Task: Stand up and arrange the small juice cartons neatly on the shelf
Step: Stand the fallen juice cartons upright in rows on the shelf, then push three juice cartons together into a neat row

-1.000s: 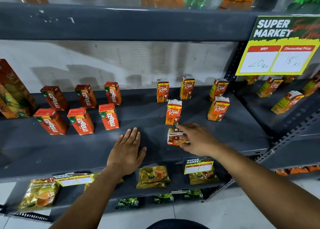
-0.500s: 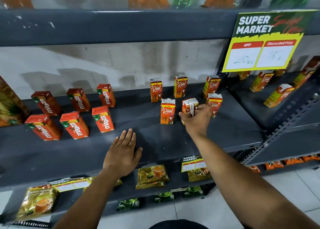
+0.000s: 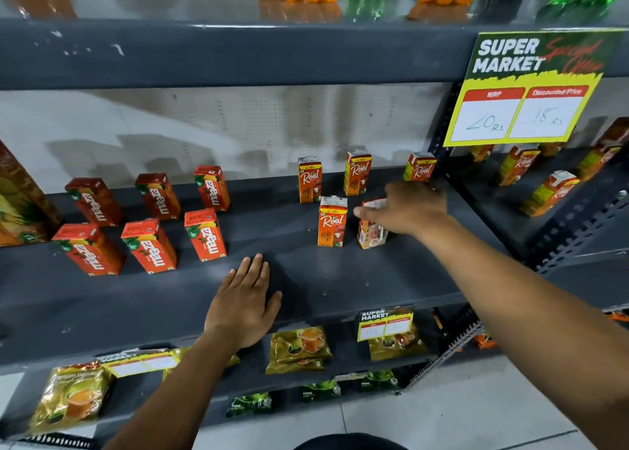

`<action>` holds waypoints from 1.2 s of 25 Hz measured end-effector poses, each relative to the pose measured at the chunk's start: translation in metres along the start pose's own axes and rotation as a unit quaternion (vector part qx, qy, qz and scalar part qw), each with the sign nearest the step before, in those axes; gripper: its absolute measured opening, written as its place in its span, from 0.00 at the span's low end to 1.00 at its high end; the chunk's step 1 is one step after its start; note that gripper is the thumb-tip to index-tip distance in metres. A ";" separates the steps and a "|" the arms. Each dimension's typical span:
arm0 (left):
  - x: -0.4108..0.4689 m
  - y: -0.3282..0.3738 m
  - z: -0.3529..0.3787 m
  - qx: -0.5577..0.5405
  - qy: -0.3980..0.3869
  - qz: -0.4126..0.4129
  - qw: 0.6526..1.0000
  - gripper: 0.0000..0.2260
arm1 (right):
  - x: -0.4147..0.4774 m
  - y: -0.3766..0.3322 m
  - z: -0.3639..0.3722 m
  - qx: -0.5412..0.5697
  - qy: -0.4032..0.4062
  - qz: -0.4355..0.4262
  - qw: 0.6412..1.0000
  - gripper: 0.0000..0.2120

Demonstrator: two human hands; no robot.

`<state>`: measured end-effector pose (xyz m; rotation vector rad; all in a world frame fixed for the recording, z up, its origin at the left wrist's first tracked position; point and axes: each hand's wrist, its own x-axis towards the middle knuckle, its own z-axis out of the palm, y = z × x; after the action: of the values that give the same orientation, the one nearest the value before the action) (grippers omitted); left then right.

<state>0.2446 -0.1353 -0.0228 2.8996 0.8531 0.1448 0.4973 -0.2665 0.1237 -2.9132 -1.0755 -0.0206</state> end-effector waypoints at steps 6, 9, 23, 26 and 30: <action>0.000 0.000 0.001 -0.005 0.011 0.004 1.000 0.36 | 0.014 0.003 -0.017 -0.078 -0.108 -0.233 0.963 0.17; -0.002 0.000 0.002 0.002 0.007 0.006 1.000 0.35 | 0.020 0.010 -0.010 -0.190 -0.024 -0.376 0.906 0.12; 0.033 0.013 -0.026 -0.317 -0.038 -0.070 0.945 0.41 | 0.040 0.123 0.024 0.381 -0.057 0.013 0.923 0.46; 0.073 0.038 -0.036 -0.408 -0.052 -0.087 0.907 0.47 | 0.035 0.131 0.065 0.468 -0.101 0.065 0.875 0.48; 0.114 0.059 -0.035 -0.484 -0.062 -0.059 0.871 0.46 | 0.034 0.124 0.080 0.513 -0.111 0.059 0.849 0.36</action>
<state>0.3674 -0.1200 0.0263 1.8866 0.6539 0.2741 0.6043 -0.3355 0.0411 -1.9923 -0.6004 0.6824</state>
